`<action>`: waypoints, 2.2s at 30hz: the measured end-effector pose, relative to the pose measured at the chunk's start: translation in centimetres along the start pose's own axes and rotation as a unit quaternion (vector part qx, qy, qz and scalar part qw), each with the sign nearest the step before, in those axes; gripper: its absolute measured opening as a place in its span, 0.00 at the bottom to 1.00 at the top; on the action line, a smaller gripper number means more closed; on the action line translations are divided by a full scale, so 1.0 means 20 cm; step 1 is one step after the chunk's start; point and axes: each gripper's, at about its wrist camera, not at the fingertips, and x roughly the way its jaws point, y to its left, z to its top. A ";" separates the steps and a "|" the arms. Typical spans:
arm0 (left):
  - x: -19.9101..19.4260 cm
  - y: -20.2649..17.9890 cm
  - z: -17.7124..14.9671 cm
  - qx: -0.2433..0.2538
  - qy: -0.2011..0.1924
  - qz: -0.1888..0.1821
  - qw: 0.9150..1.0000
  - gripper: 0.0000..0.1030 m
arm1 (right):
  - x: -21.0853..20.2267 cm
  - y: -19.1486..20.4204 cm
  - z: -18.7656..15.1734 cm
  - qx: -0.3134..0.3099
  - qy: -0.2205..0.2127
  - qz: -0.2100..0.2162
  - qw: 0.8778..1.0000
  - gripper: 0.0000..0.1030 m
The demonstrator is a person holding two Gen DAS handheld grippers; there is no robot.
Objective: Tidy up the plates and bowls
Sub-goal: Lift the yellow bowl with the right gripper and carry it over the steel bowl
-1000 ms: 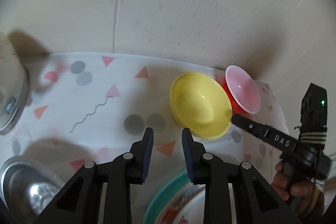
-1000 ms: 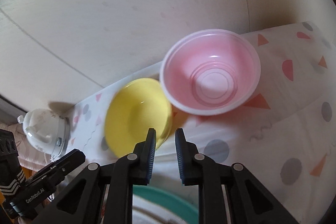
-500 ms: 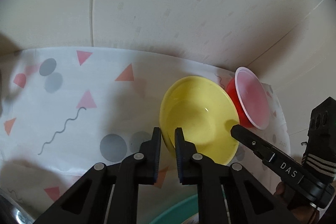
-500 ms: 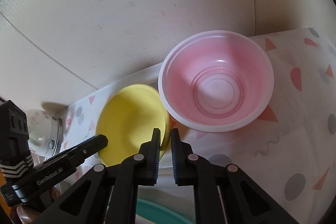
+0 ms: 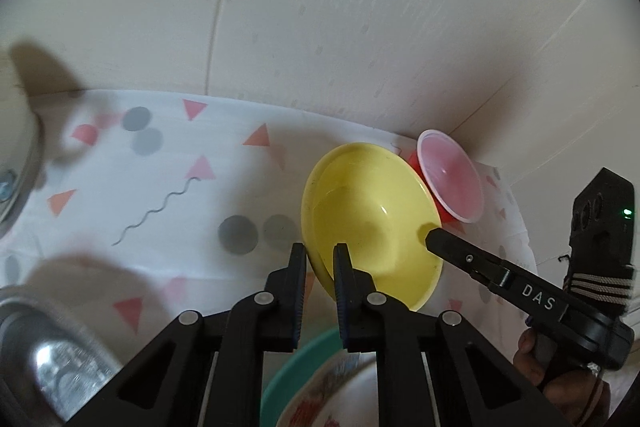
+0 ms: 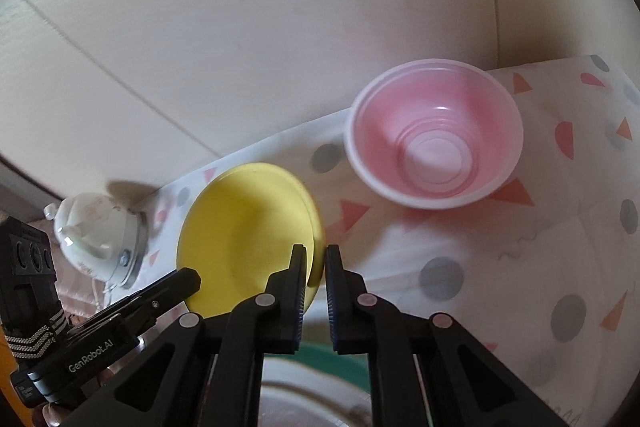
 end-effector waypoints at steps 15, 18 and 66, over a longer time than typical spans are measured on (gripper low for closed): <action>-0.40 0.12 -0.27 -0.019 -0.055 0.010 0.998 0.13 | -0.15 0.29 -0.21 -0.062 0.005 0.040 0.997 0.09; -0.47 0.16 -0.32 -0.026 -0.062 0.013 0.998 0.13 | -0.16 0.35 -0.25 -0.074 0.009 0.046 0.996 0.09; -0.69 0.88 -0.68 -0.134 -0.042 0.077 0.987 0.14 | 0.28 0.98 -0.66 -0.195 0.124 0.026 0.973 0.10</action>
